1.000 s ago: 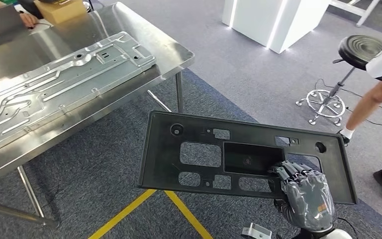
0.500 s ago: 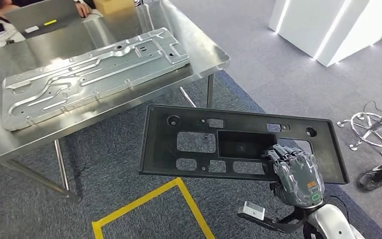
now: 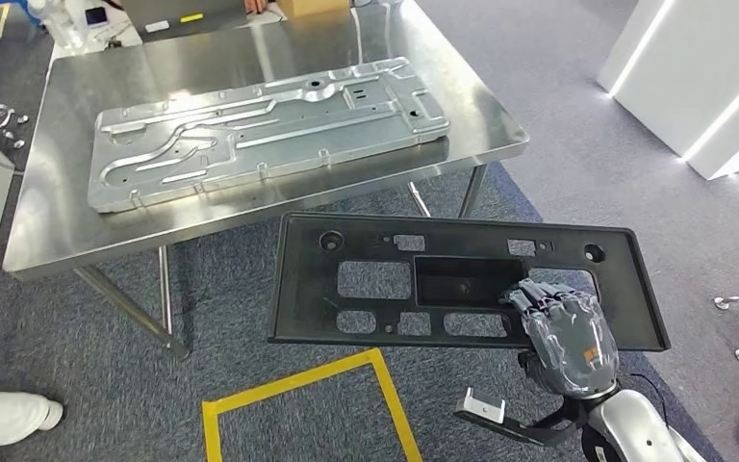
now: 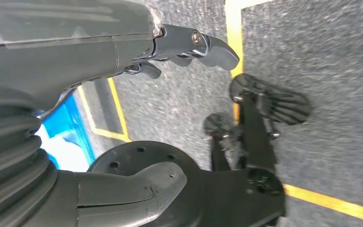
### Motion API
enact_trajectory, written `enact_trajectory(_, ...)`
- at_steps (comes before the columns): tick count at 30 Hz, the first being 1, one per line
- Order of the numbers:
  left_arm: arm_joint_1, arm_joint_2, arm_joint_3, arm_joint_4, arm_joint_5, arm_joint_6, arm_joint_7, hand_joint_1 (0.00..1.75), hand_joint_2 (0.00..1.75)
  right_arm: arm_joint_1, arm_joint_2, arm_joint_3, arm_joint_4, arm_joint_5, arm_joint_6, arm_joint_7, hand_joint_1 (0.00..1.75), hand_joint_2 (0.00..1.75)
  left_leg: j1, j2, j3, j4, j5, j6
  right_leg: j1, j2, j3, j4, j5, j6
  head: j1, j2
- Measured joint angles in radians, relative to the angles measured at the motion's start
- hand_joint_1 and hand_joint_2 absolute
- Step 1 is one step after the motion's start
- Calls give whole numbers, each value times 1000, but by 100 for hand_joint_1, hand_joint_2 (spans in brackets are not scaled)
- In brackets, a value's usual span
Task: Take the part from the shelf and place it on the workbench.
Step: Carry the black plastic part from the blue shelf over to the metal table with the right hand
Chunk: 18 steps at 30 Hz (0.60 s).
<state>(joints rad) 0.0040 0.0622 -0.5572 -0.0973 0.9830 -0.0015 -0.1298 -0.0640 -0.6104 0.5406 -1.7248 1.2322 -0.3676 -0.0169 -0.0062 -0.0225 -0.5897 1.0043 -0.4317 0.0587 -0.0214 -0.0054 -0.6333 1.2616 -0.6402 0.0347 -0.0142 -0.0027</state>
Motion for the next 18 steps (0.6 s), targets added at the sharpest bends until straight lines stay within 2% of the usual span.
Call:
enact_trajectory(1,-1,0,0,0,2,-2,0,0,175,0,-1,4,4,-1,1,0,175,175,0,-14,1,2,-2,1,0,2,-27,36,-1,2,0,0)
enact_trajectory(2,-1,0,0,0,5,-3,-1,0,175,0,-1,7,7,-1,2,0,175,175,0,-29,2,5,-4,0,-1,3,-37,34,21,3,0,0)
enact_trajectory(3,-1,0,0,0,6,-4,-1,0,175,-1,-1,8,8,-2,2,0,175,175,1,-45,4,10,-8,-3,-3,8,-27,-5,61,4,0,0)
enact_trajectory(4,0,0,0,0,7,-4,-1,0,175,-3,-1,9,9,-2,2,0,175,175,2,-59,5,16,-13,-6,-5,23,-5,-70,105,4,0,0)
enact_trajectory(5,0,-1,0,0,8,-5,-1,0,175,-5,-2,10,10,-3,2,0,175,175,2,-73,3,24,-18,-11,-8,51,18,-132,137,3,0,0)
enact_trajectory(6,-1,-1,0,0,8,-5,-1,0,175,-7,-3,11,10,-4,3,0,175,175,3,-86,-2,31,-21,-16,-11,77,35,-176,153,2,0,0)
enact_trajectory(7,-1,-1,0,0,8,-5,-1,0,175,-8,-4,12,11,-5,4,0,175,175,5,-98,-9,36,-22,-22,-12,95,43,-200,154,-1,0,0)
enact_trajectory(8,-1,-1,0,0,8,-5,-1,0,175,-10,-5,13,12,-6,5,0,175,175,7,-111,-15,37,-20,-28,-10,100,44,-205,149,-4,0,0)
enact_trajectory(9,0,-1,1,0,10,-5,-2,0,175,-15,-6,14,12,-7,6,0,175,175,9,-125,-20,35,-18,-35,-11,88,46,-210,149,-10,0,0)
enact_trajectory(10,2,0,0,0,12,-5,-2,0,175,-20,-7,15,12,-9,7,0,175,175,10,-127,-22,36,-18,-41,-12,74,50,-216,150,-16,0,0)
enact_trajectory(11,4,0,0,0,14,-5,-2,0,175,-25,-8,16,12,-10,8,0,175,175,8,-111,-27,46,-25,-47,-14,59,56,-222,150,-23,-1,0)
enact_trajectory(12,4,0,0,0,17,-4,-2,0,175,-30,-8,16,12,-11,8,0,175,175,7,-81,-41,76,-42,-52,-16,44,63,-228,151,-29,-3,0)
enact_trajectory(14,1,0,1,0,19,-4,-2,0,175,-31,-8,17,12,-12,9,0,175,175,8,-11,-96,188,-98,-62,-13,12,73,-232,147,-38,-6,0)
enact_trajectory(15,-2,0,1,0,19,-4,-2,0,175,-32,-8,18,12,-12,10,0,175,175,11,6,-132,251,-121,-66,-11,-5,76,-232,144,-39,-6,0)
enact_trajectory(16,-2,-1,1,0,19,-5,-2,0,175,-32,-9,20,13,-12,11,0,175,175,14,14,-157,292,-129,-68,-10,-21,79,-232,140,-39,-6,0)
enact_trajectory(17,-1,-1,1,0,19,-6,-1,0,175,-34,-9,22,13,-12,12,0,175,175,16,17,-164,299,-118,-70,-9,-36,82,-232,137,-38,-6,0)
enact_trajectory(18,0,-1,0,0,19,-7,0,0,175,-36,-9,24,14,-13,13,-1,175,175,17,21,-150,266,-89,-69,-9,-51,88,-232,132,-36,-6,0)
